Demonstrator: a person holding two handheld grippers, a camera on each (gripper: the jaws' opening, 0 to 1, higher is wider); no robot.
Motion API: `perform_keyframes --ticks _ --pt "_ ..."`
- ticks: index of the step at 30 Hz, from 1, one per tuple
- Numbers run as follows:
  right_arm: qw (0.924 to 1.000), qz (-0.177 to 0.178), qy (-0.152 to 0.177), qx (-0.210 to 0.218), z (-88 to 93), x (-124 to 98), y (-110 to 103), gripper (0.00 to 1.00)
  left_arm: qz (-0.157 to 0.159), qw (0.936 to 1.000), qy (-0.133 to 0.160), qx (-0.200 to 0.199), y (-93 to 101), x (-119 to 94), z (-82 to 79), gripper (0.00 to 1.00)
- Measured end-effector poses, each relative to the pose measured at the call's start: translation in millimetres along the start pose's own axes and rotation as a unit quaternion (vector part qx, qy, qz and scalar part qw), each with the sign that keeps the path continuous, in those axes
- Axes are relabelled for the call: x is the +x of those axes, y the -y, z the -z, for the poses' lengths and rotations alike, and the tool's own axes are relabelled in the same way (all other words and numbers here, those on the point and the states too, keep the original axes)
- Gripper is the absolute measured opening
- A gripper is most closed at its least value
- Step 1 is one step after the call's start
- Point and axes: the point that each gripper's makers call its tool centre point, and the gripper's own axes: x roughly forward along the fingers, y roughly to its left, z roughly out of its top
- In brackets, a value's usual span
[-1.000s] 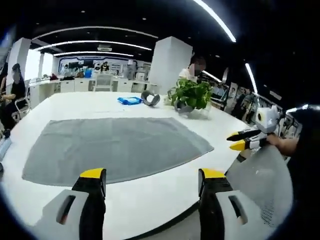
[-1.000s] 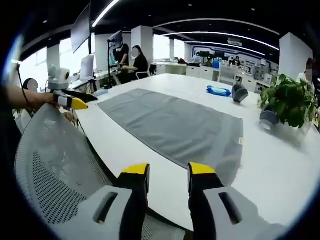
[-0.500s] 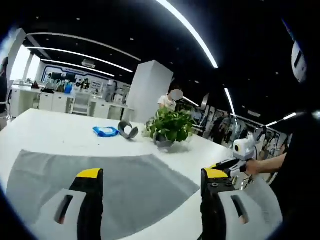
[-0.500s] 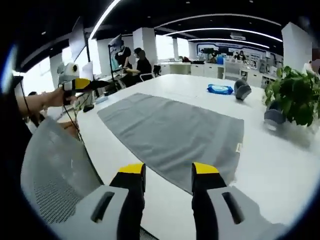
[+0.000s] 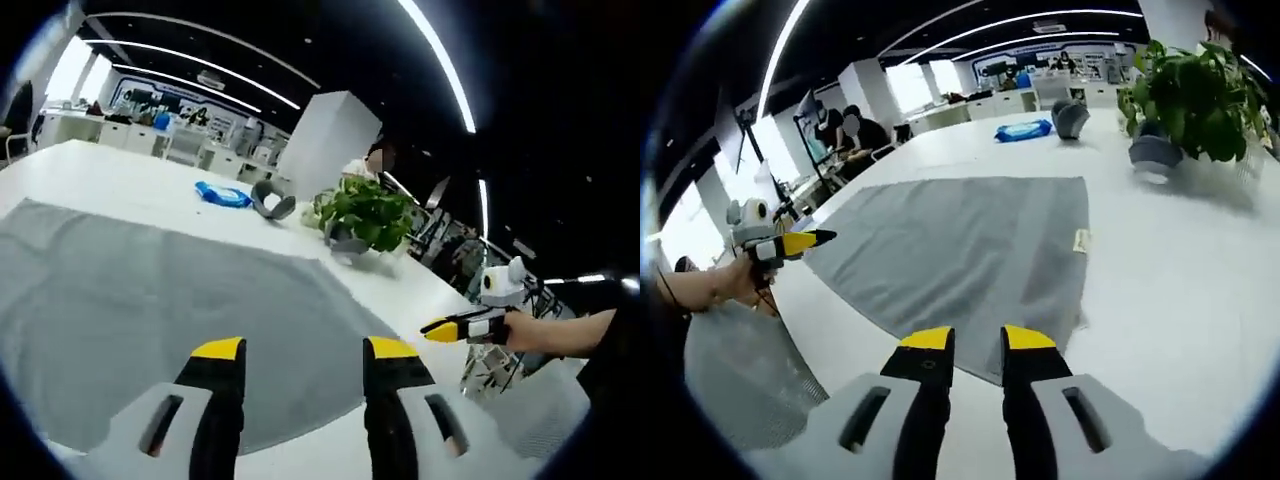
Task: Fold the towel on the table until its edges align and the towel forms a compact rectangular stack.
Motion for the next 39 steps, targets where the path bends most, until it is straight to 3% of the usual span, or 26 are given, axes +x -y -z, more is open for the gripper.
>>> perform_keyframes --ticks 1,3,5,9,14,20,29,39 --pt "1.0 0.001 -0.002 -0.001 2.1 -1 0 0.14 -0.005 0.9995 -0.028 -0.015 -1.9 1 2.8 0.42" --pt "1.0 0.002 -0.009 -0.004 8.7 -2 -1 0.11 0.025 0.9996 0.008 0.012 6.8 4 -11.1 0.35" --pt "0.9997 0.009 -0.021 -0.006 16.9 -3 2 0.12 0.012 0.9998 -0.018 -0.002 3.6 4 -0.5 0.32" --pt "0.9988 0.03 -0.04 0.0 29.3 -5 17 0.12 0.023 0.9993 -0.022 0.019 12.4 8 0.5 0.35" --pt "0.9976 0.047 -0.05 0.01 36.0 -7 31 0.12 0.031 0.996 -0.026 0.08 27.9 8 -1.2 0.4" --pt "0.9947 0.06 -0.083 -0.007 45.6 -3 41 0.12 0.04 0.9908 -0.039 0.123 37.7 15 5.2 0.53" --pt "0.9885 0.062 -0.128 -0.051 55.3 6 39 0.1 0.057 0.9865 -0.054 0.144 48.9 19 13.9 0.52" --pt "0.9853 0.078 -0.137 -0.065 60.1 7 45 0.1 0.072 0.9755 -0.084 0.19 58.8 22 29.1 0.52"
